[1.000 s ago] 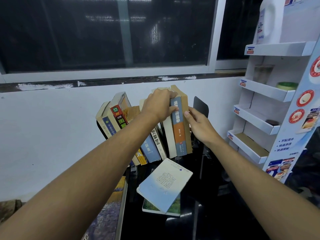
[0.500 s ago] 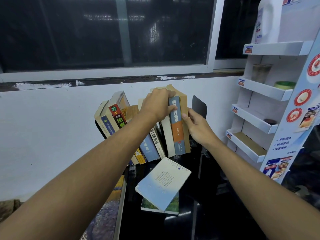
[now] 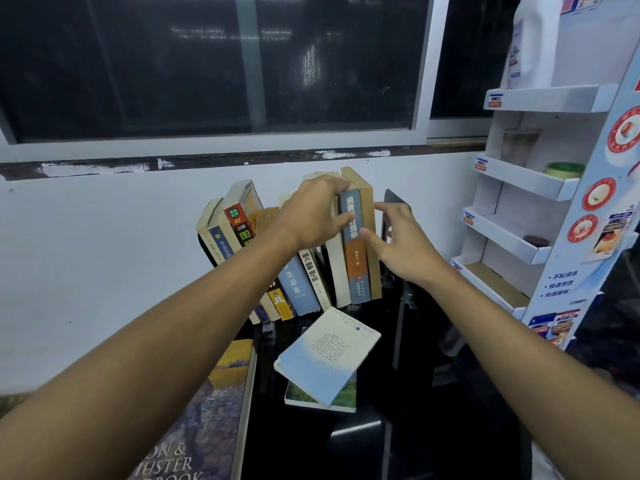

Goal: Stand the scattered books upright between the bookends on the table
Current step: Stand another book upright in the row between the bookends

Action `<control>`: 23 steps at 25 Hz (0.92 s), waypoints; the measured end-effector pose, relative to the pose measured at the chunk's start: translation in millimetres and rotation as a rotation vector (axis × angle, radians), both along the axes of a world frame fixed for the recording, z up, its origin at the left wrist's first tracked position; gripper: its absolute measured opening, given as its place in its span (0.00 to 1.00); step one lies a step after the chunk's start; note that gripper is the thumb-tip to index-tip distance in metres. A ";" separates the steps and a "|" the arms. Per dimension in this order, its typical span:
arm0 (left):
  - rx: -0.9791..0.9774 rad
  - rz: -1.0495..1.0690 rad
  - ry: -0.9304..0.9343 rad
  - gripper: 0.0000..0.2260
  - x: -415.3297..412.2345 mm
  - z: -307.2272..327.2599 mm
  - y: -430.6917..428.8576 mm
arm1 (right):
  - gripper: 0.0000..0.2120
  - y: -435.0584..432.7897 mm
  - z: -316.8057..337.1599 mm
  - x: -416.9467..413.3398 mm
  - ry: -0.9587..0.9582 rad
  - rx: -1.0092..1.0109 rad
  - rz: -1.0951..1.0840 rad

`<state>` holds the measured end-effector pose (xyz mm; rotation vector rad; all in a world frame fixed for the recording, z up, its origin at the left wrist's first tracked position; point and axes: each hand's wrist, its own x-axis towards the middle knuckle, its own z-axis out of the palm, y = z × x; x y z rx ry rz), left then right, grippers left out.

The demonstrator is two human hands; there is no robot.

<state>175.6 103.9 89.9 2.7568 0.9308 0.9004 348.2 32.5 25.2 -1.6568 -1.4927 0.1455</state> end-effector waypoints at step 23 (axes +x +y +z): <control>-0.323 0.332 0.173 0.35 -304.7 -125.2 -112.5 | 0.24 -97.7 -66.8 -187.2 -0.245 -0.424 0.384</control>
